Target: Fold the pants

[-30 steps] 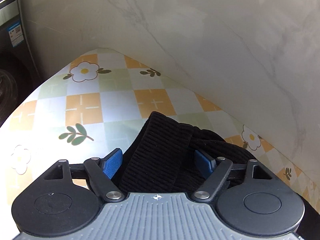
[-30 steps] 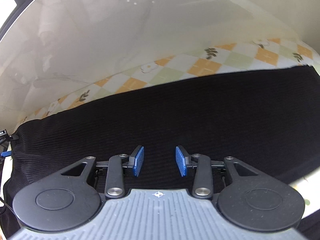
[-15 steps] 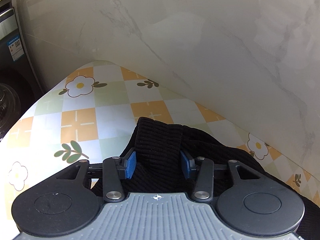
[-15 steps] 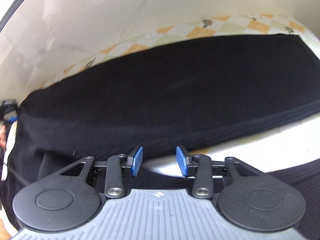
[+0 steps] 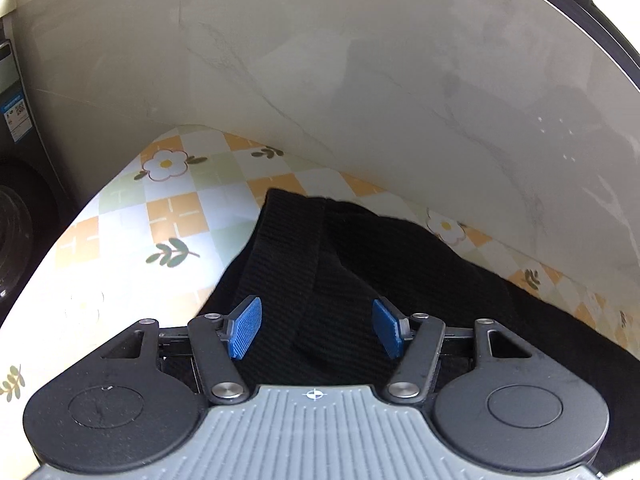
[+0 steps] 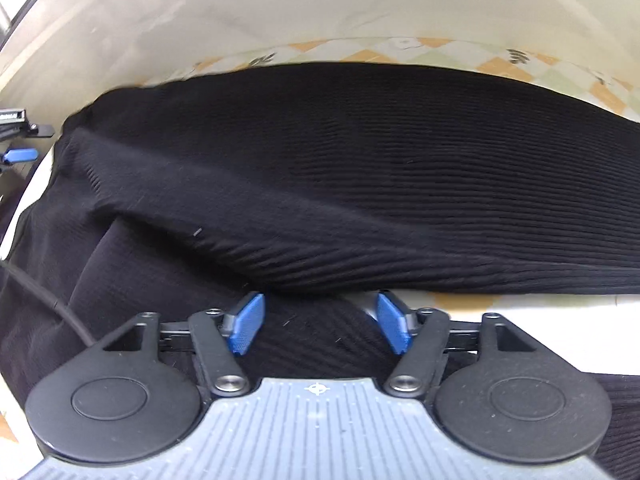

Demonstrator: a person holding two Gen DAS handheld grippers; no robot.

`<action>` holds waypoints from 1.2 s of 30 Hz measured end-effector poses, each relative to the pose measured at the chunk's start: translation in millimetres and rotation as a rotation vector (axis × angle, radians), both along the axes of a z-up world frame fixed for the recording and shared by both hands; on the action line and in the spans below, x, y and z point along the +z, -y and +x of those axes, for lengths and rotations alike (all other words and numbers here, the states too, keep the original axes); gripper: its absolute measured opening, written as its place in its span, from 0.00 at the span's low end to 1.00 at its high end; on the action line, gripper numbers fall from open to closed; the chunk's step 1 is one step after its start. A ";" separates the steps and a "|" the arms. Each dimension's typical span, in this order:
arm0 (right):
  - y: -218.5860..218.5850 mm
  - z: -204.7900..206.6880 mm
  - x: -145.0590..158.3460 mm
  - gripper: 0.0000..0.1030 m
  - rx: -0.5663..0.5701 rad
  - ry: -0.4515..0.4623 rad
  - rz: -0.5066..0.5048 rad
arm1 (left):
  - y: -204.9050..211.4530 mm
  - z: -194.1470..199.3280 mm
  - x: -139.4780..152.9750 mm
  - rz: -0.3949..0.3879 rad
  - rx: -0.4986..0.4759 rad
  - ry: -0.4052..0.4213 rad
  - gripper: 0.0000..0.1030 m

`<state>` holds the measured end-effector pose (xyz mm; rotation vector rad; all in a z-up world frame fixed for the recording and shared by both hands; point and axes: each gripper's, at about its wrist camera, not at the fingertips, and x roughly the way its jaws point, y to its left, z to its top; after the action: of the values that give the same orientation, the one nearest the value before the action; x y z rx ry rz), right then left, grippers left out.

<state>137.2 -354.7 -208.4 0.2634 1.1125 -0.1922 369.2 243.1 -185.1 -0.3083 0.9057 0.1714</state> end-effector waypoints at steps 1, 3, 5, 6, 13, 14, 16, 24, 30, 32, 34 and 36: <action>-2.8 -2.6 0.7 0.32 0.007 -0.014 -0.014 | 4.5 -6.1 -1.3 -0.007 -0.021 -0.006 0.62; -3.7 -11.9 2.3 0.16 -0.001 -0.027 0.037 | 13.1 -15.9 -5.5 -0.019 -0.055 -0.022 0.62; -7.4 -26.0 7.2 0.14 0.006 -0.022 0.071 | 24.0 -23.5 -9.5 -0.040 -0.093 -0.039 0.62; -10.3 -30.8 12.0 0.14 0.010 -0.014 0.083 | 29.7 -26.2 -11.9 -0.053 -0.115 -0.048 0.62; -32.7 -77.6 50.9 0.14 0.051 0.098 0.094 | 87.6 -42.8 -22.9 -0.094 -0.319 -0.082 0.62; -36.8 -83.8 54.6 0.14 0.060 0.116 0.094 | 96.6 -44.7 -24.0 -0.102 -0.349 -0.090 0.62; -45.3 -94.6 58.8 0.14 0.072 0.137 0.100 | 115.6 -50.5 -30.1 -0.127 -0.408 -0.109 0.62; -68.8 -115.4 46.4 0.14 0.076 0.156 0.180 | 186.0 -70.6 -33.1 -0.052 -0.530 -0.101 0.76; -67.5 -128.7 40.1 0.14 0.052 0.163 0.228 | 225.7 -88.7 -20.9 -0.013 -0.628 -0.047 0.76; -63.7 -126.4 39.2 0.14 0.052 0.165 0.250 | 239.1 -89.5 -33.6 0.021 -0.621 -0.111 0.75; -53.7 -129.4 40.0 0.14 0.064 0.164 0.274 | 252.3 -90.3 -47.4 0.069 -0.609 -0.142 0.75; -50.2 -128.1 40.2 0.14 0.083 0.158 0.297 | 264.2 -93.0 -59.8 0.149 -0.607 -0.150 0.75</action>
<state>9.1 -304.5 -168.2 0.4879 0.9910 0.0684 276.2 -21.1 -244.8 0.1269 1.0905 -0.3021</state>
